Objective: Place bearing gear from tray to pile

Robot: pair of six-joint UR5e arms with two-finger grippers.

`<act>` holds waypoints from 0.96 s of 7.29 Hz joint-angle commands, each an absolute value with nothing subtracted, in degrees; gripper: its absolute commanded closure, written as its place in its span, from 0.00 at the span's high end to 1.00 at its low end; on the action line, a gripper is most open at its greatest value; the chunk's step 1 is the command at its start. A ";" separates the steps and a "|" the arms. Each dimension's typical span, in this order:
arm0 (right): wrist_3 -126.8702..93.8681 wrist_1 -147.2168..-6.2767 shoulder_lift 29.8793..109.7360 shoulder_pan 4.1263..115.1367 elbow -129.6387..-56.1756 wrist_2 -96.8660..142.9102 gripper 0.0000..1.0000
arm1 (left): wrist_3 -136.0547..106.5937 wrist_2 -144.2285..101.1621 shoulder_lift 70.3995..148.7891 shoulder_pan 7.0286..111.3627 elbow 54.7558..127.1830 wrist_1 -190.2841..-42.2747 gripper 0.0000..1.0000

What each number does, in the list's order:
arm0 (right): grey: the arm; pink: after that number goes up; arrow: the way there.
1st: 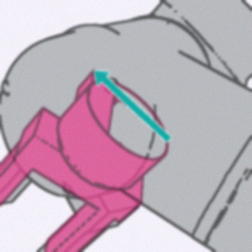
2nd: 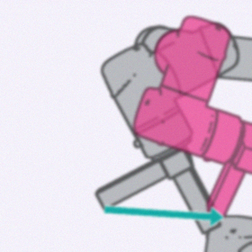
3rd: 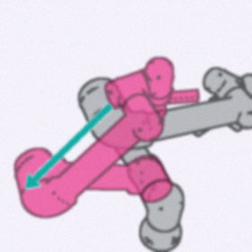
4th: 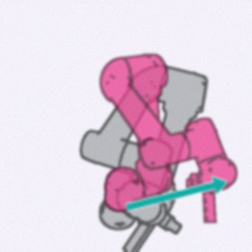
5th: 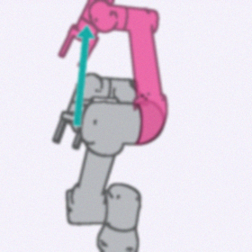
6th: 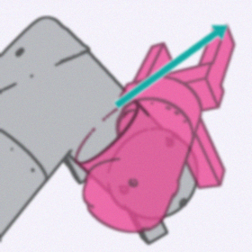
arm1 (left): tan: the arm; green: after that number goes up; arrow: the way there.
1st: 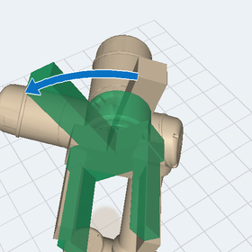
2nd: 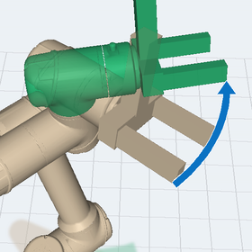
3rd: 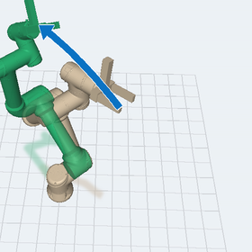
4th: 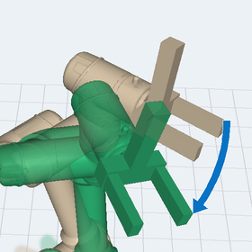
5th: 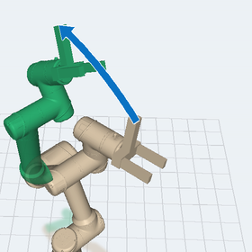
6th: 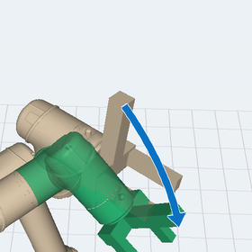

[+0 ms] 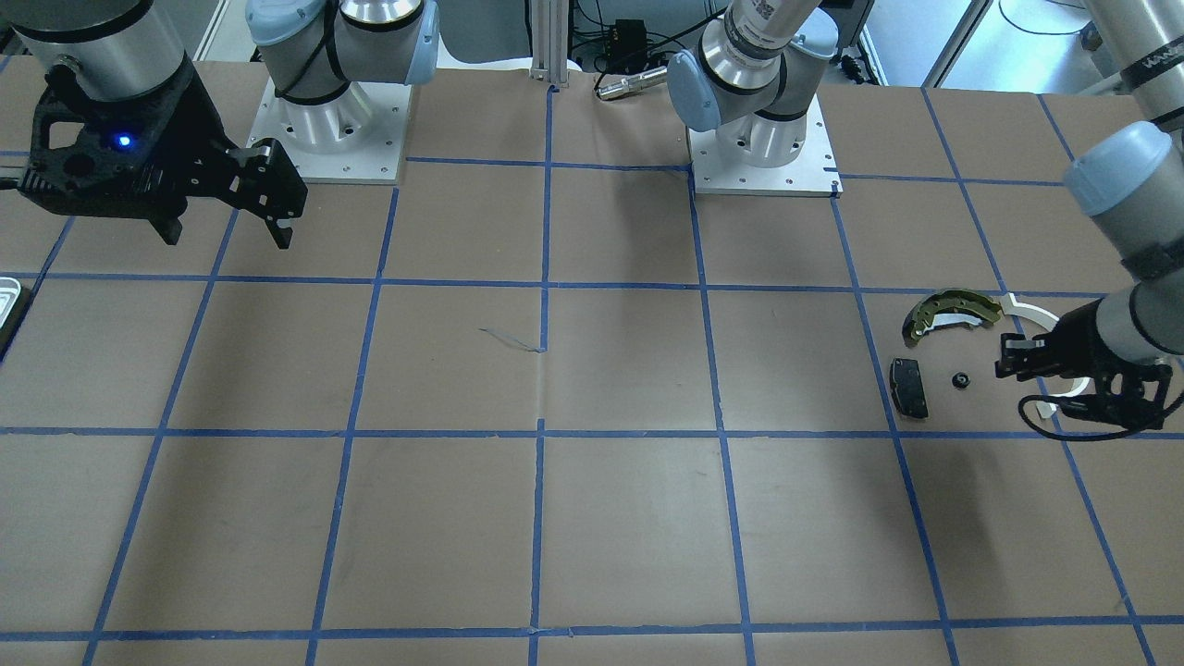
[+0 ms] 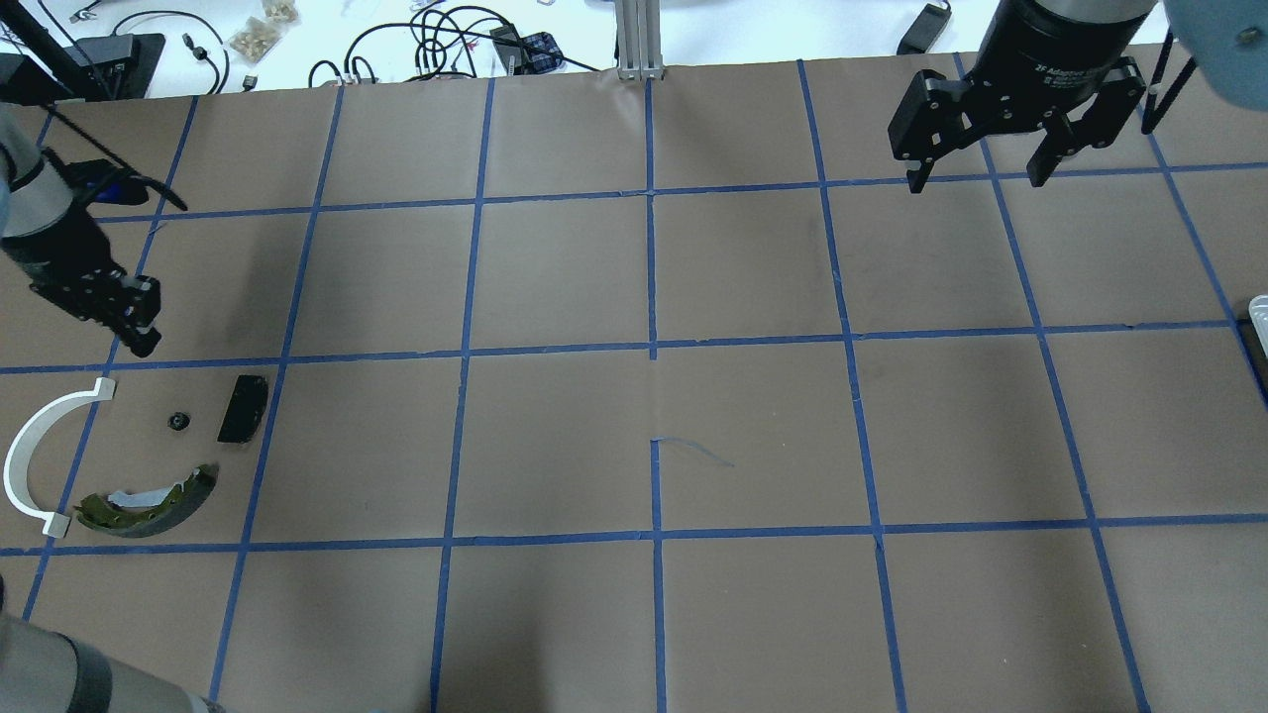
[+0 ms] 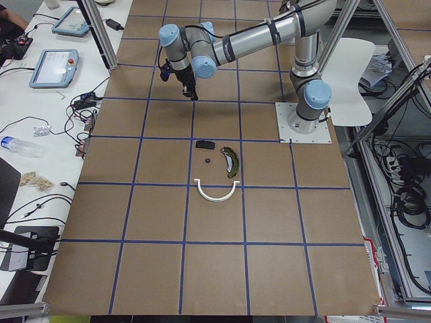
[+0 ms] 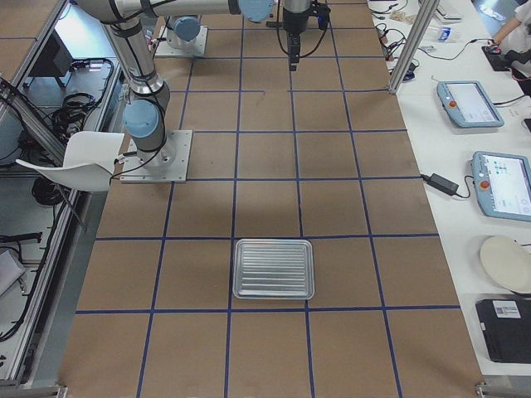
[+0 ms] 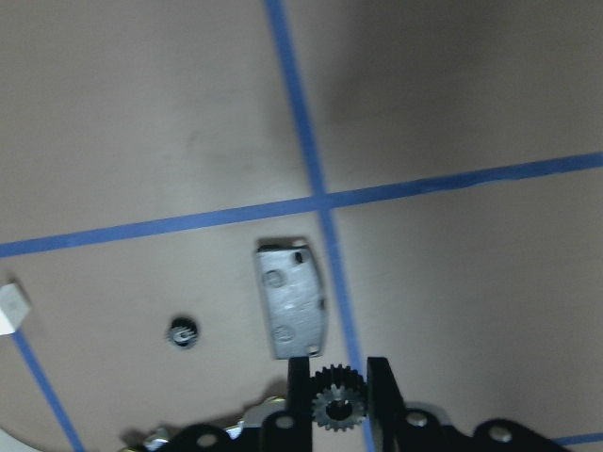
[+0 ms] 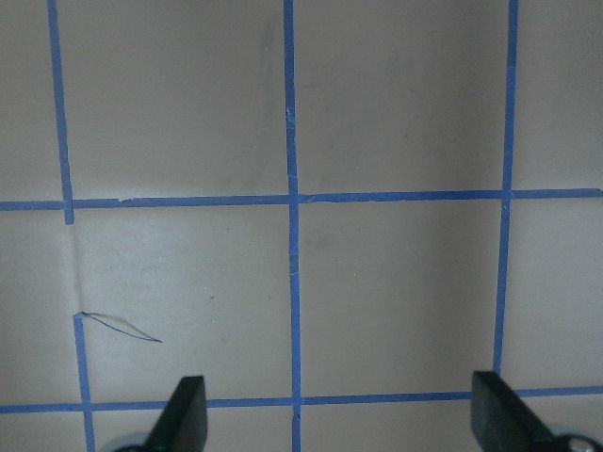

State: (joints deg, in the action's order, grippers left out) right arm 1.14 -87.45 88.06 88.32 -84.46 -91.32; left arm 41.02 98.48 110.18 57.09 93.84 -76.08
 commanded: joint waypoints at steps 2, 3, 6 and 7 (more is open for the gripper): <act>1.14 -87.45 88.07 88.33 -84.46 -91.32 1.00 | 46.58 98.44 113.90 51.94 98.50 -66.49 0.00; 1.14 -87.45 87.98 88.33 -84.46 -91.32 1.00 | 46.50 98.52 114.52 51.94 100.18 -63.75 0.00; 1.06 -87.45 88.07 88.33 -84.46 -91.32 1.00 | 46.23 97.91 115.13 51.94 100.72 -63.72 0.00; 1.14 -87.45 87.98 88.33 -84.46 -91.32 1.00 | 46.06 97.91 115.14 52.03 100.90 -64.42 0.00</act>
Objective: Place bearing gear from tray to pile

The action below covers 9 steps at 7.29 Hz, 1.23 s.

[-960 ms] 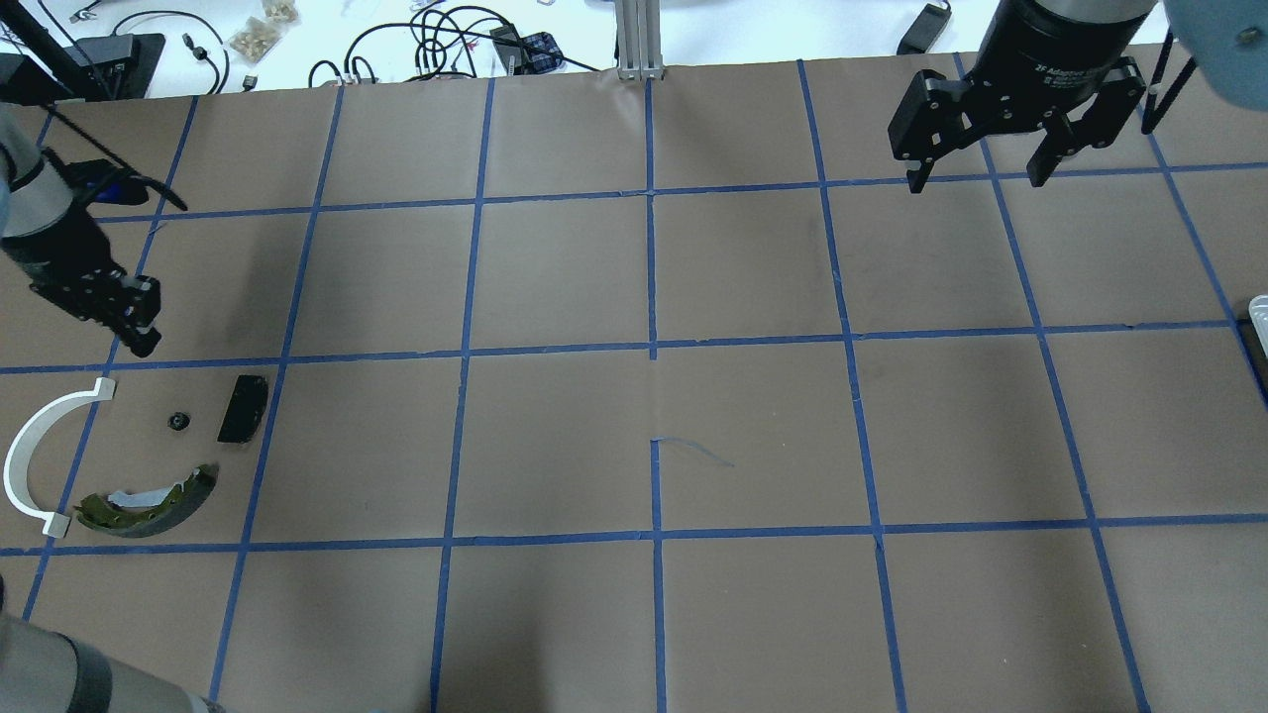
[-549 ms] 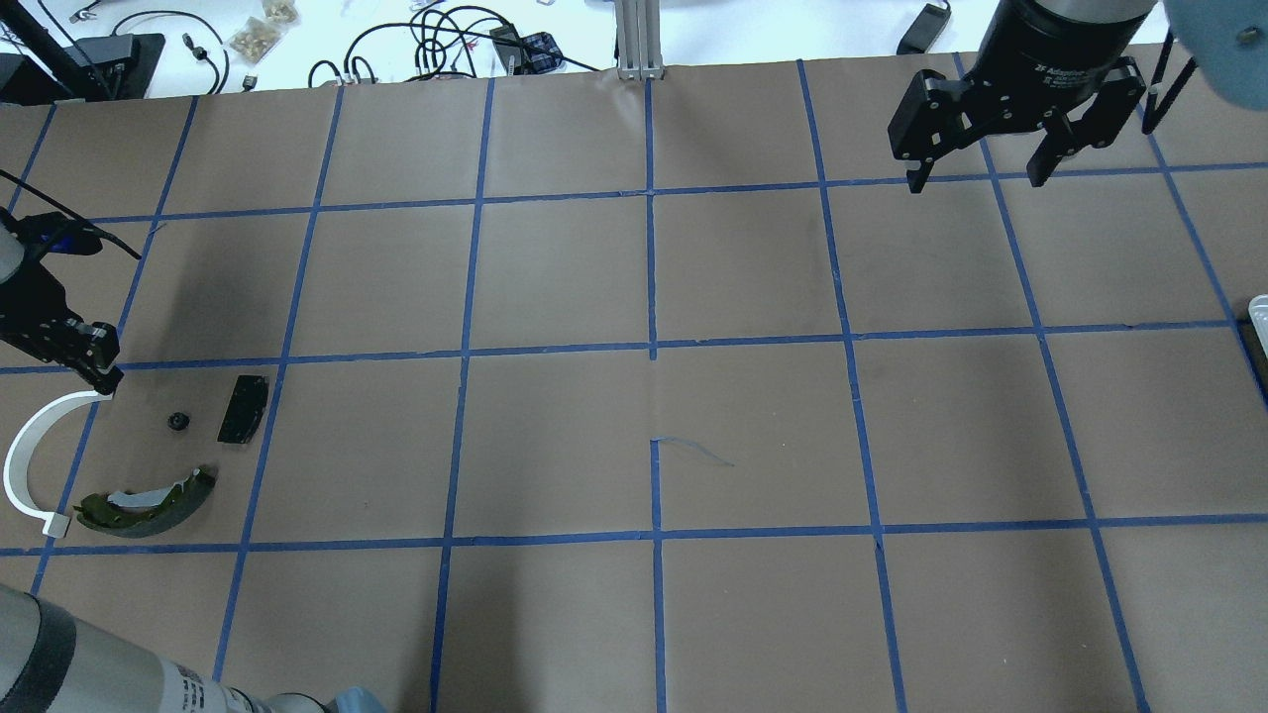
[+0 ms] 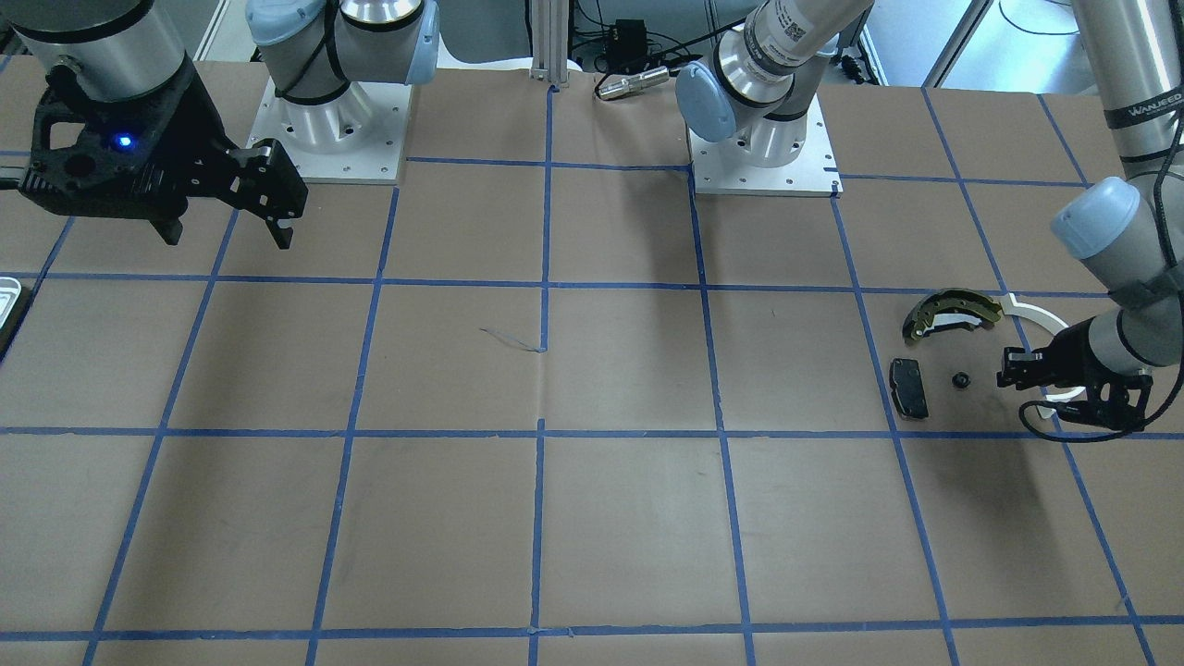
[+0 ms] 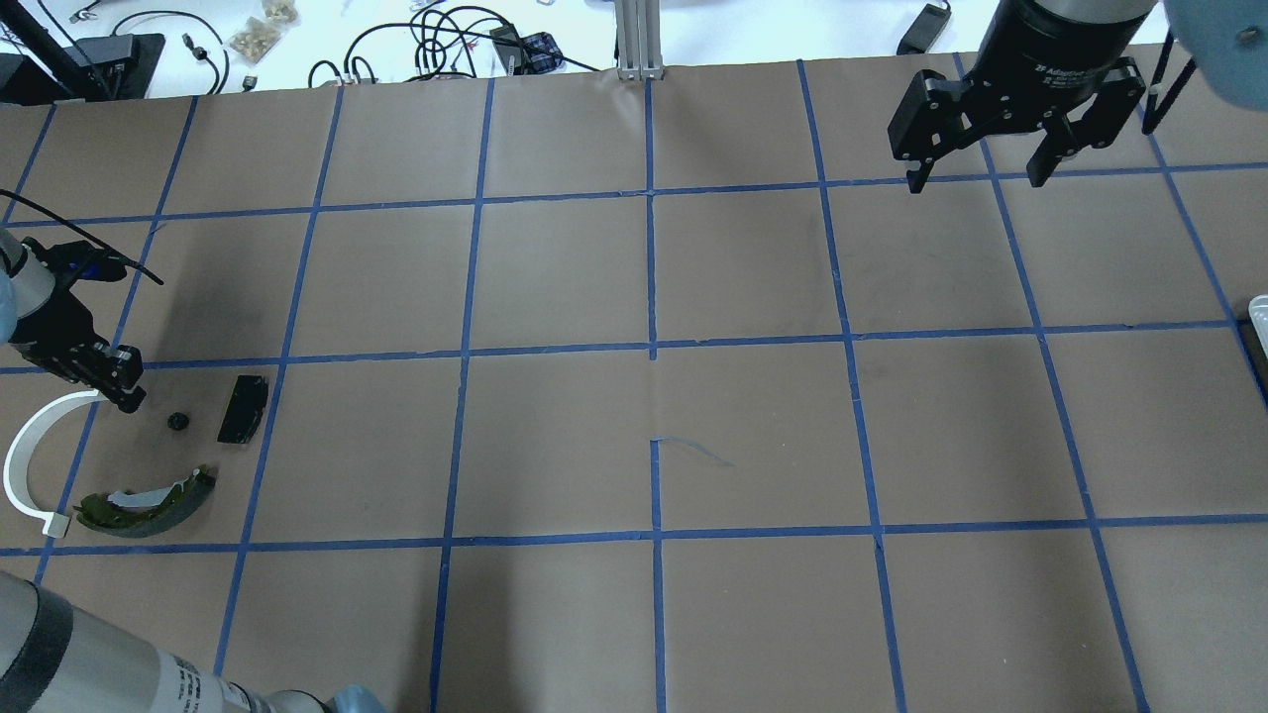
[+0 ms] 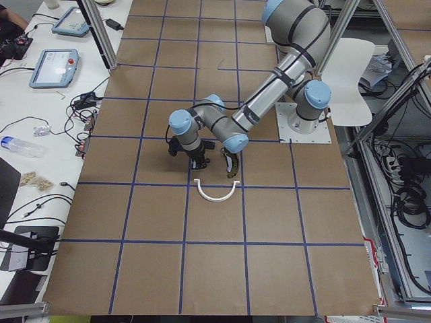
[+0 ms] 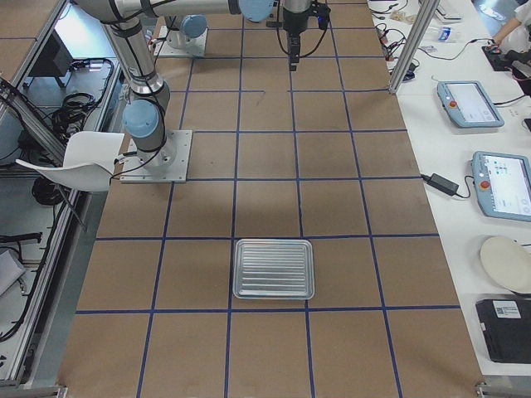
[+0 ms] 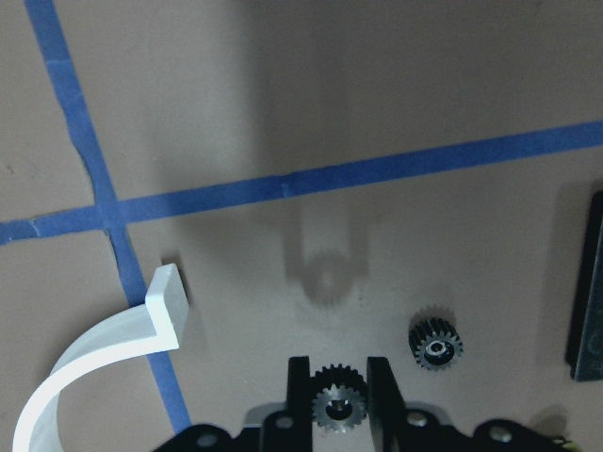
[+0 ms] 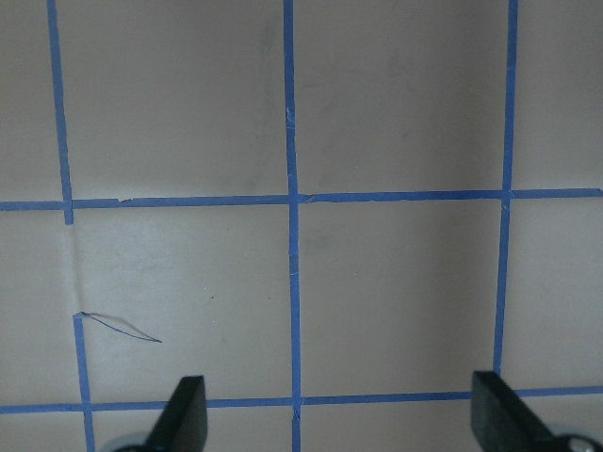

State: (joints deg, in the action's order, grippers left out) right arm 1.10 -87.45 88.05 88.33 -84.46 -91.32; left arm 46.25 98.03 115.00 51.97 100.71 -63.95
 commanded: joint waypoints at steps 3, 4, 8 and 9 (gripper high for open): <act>1.05 -87.45 87.98 88.33 -84.46 -91.32 1.00 | 45.88 97.82 115.14 52.03 101.95 -64.07 0.00; 1.05 -87.45 87.98 88.33 -84.46 -91.32 1.00 | 45.97 98.08 115.14 52.03 101.95 -64.07 0.00; 1.05 -87.45 87.98 88.33 -84.46 -91.32 1.00 | 45.88 98.00 116.10 52.12 101.87 -64.25 0.00; 1.05 -87.45 87.98 88.33 -84.46 -91.41 1.00 | 45.88 97.82 116.28 52.29 101.87 -64.25 0.03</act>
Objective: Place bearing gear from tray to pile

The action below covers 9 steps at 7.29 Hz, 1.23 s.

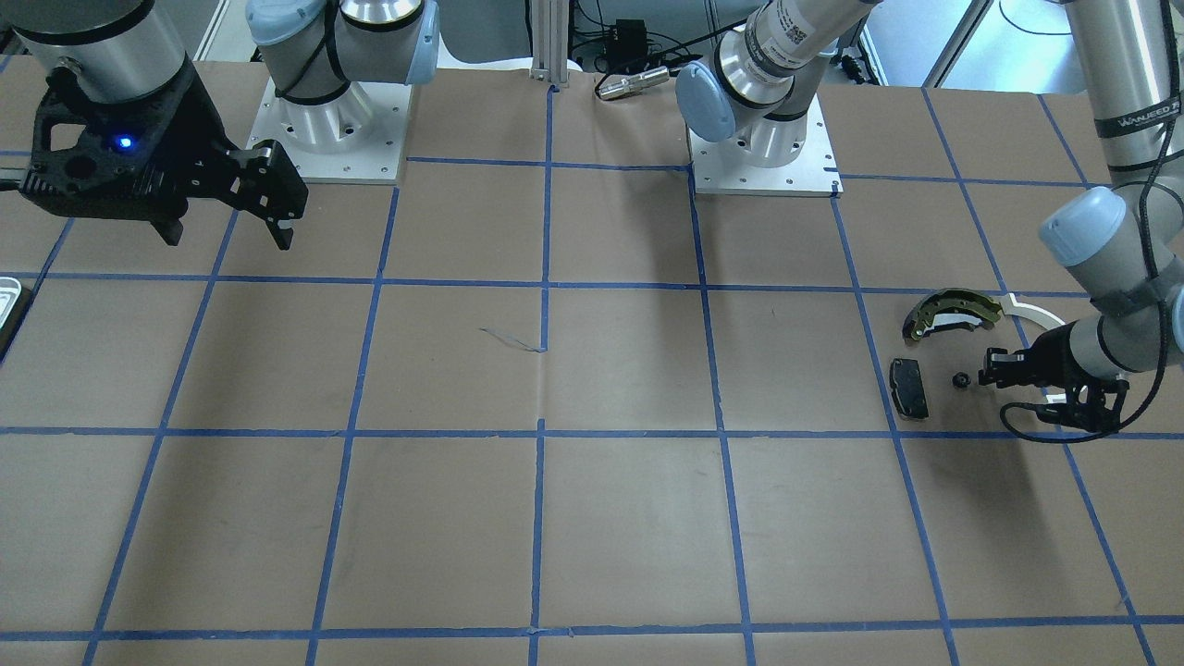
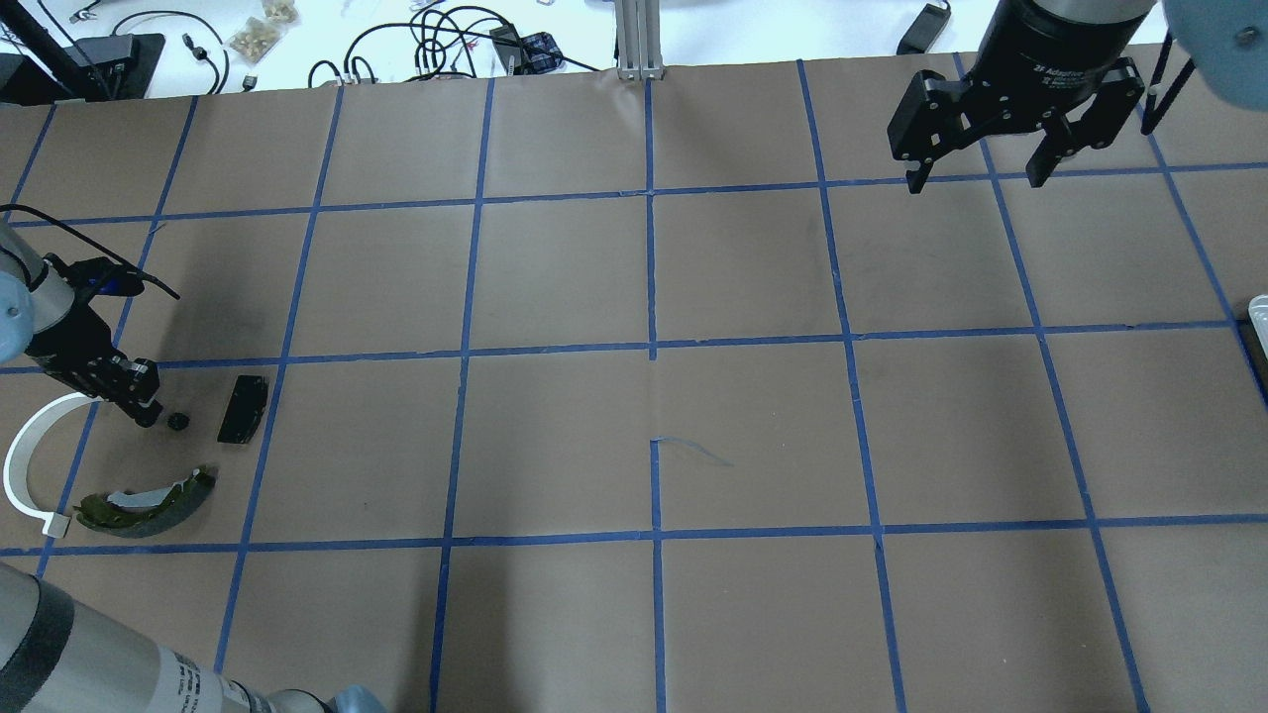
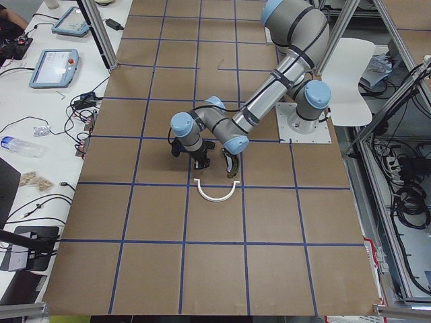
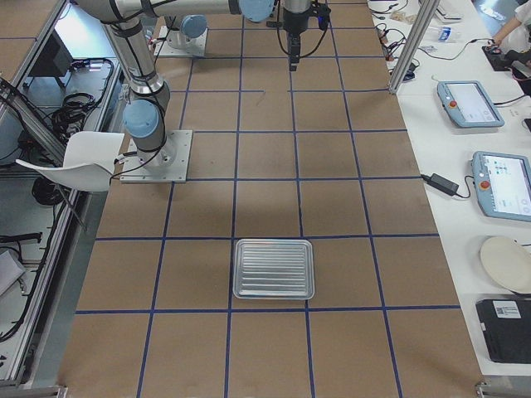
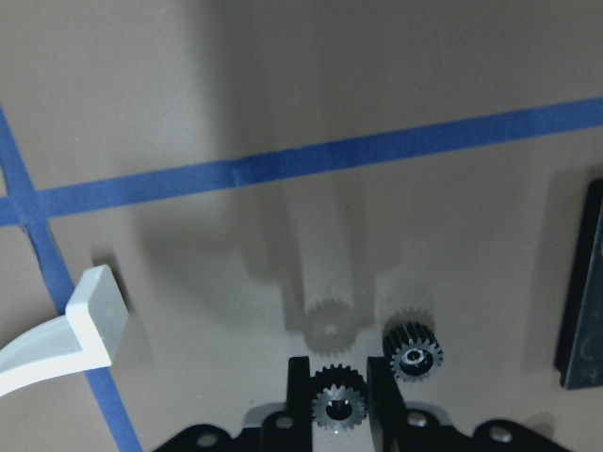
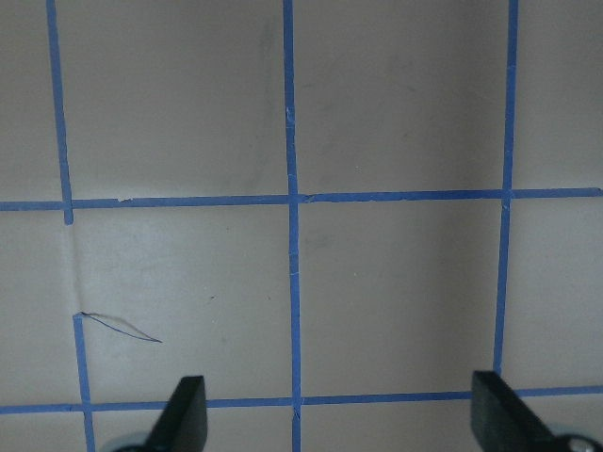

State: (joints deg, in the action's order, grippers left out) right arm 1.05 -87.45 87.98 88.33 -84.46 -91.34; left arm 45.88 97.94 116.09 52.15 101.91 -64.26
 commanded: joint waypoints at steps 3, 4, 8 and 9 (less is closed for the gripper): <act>1.05 -87.45 87.98 88.24 -84.46 -91.41 1.00 | 45.97 98.00 116.28 52.38 101.95 -64.34 0.23; 1.05 -87.45 87.98 88.24 -84.46 -91.41 1.00 | 45.97 98.09 116.11 52.30 101.95 -64.34 0.50; 1.05 -87.45 87.98 88.24 -84.46 -91.41 1.00 | 46.05 98.44 114.88 52.56 101.26 -64.60 0.77; 1.05 -87.45 87.98 88.24 -84.46 -91.41 1.00 | 45.62 98.35 113.92 53.17 100.29 -64.77 0.80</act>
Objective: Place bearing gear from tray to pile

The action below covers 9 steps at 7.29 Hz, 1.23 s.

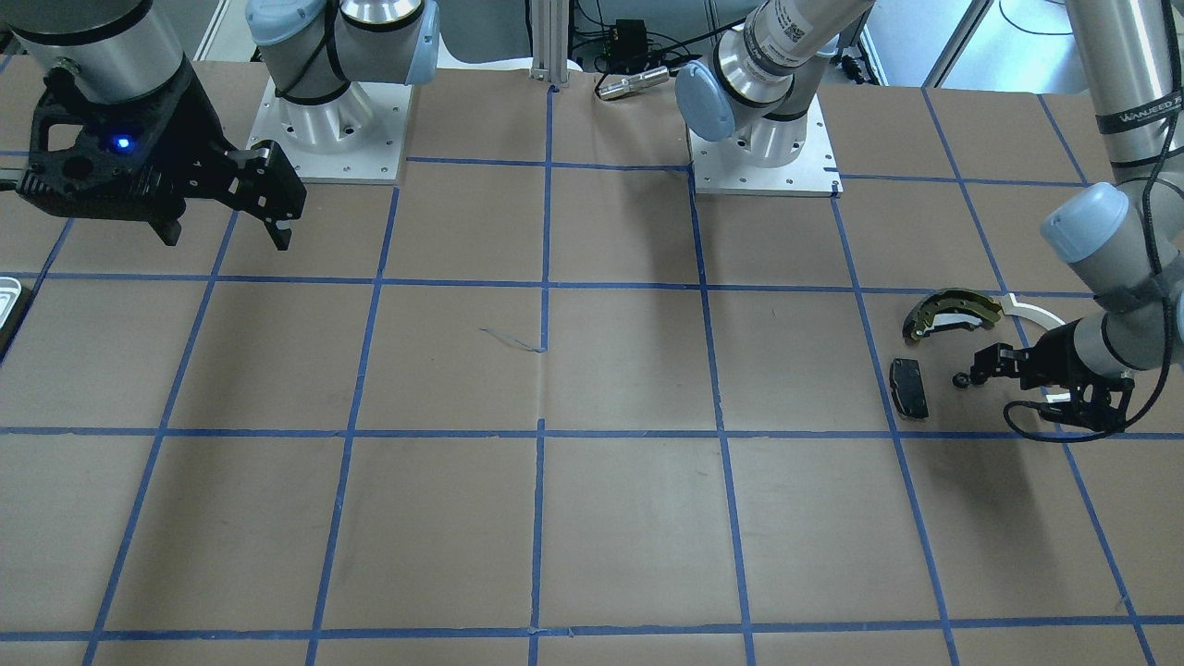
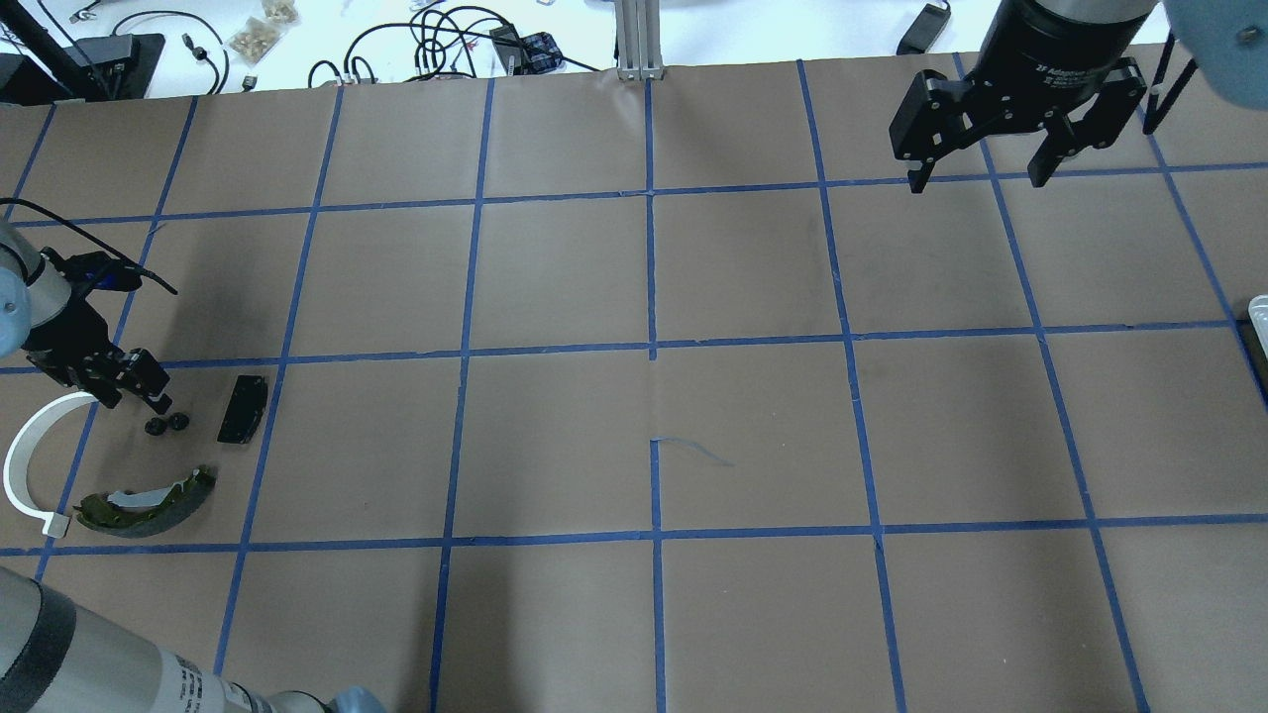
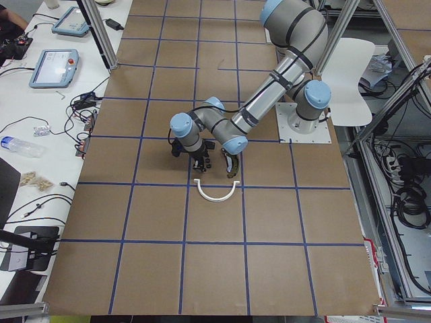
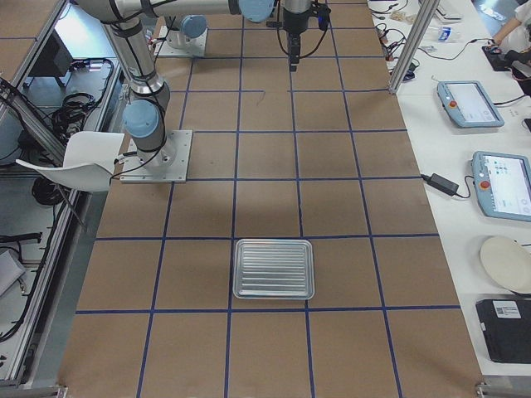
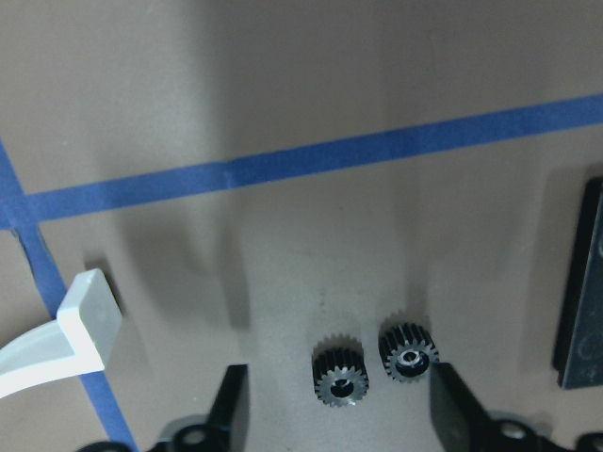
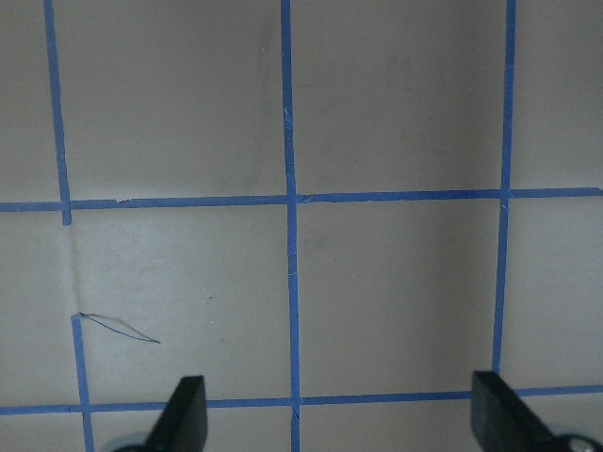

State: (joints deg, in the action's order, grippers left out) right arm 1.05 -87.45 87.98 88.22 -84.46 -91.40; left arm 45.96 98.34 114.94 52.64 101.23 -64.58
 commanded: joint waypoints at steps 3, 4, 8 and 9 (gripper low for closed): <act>1.05 -87.45 87.98 88.07 -84.46 -91.41 1.00 | 31.18 95.30 109.88 61.31 91.27 -77.91 0.81; 1.05 -87.45 87.98 87.98 -84.46 -91.41 1.00 | 23.11 91.01 108.82 64.65 88.19 -81.09 0.89; 1.06 -87.45 87.89 87.71 -84.46 -91.49 1.00 | 9.13 88.16 103.02 79.77 84.03 -85.86 1.00; 1.05 -87.45 87.98 87.63 -84.46 -91.41 1.00 | 7.23 88.50 101.44 83.89 83.76 -86.83 1.00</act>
State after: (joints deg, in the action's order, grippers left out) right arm 1.09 -87.43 87.94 87.71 -84.46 -91.47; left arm 11.60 88.34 103.42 78.90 84.36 -85.42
